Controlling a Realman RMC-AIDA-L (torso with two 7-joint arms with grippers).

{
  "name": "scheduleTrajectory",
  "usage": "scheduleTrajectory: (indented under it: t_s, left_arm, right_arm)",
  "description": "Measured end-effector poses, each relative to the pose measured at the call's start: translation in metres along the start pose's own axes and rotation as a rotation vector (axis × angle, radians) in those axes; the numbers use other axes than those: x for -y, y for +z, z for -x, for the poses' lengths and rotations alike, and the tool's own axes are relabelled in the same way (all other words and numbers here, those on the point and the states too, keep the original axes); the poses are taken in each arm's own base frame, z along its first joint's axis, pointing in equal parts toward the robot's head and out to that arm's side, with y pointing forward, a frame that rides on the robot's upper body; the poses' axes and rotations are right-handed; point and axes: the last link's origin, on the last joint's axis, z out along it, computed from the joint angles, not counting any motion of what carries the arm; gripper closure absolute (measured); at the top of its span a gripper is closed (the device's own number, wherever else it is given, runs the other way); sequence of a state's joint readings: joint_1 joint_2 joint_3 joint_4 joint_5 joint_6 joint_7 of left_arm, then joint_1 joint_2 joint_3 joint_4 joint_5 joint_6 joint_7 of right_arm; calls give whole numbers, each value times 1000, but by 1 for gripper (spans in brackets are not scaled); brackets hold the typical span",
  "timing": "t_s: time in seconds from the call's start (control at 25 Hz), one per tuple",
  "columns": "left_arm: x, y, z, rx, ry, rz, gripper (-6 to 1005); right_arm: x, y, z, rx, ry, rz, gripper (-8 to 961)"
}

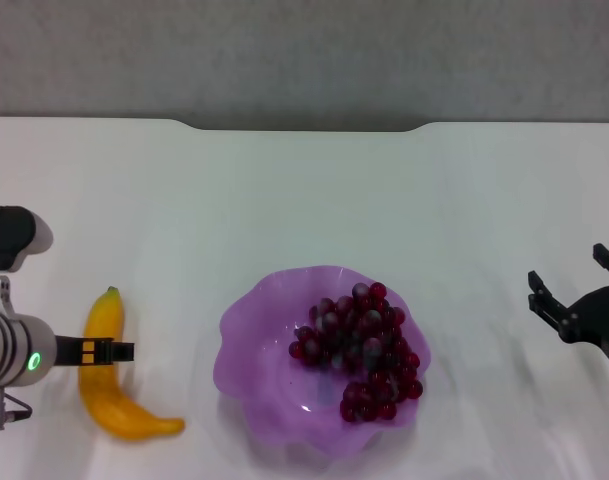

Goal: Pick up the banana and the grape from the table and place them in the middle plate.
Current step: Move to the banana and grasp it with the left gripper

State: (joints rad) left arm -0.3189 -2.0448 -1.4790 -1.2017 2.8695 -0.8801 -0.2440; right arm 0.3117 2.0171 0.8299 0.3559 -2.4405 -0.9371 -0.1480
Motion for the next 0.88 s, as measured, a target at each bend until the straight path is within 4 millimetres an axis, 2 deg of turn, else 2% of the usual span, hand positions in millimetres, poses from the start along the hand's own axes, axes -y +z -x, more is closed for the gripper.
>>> scheduleTrajectory:
  t_s: [0.4,0.84,0.88]
  left_arm:
    - [1,12,7,-6,7,-4,143]
    - [3,15,7,-16,16,-6,150]
    - [3,15,7,-17,16,-6,182]
  right_arm:
    - [-1,1,1,7,0,2,62]
    - [0,0,1,6,3,-5,62]
    - [0,-1,1,7,3,-4,62]
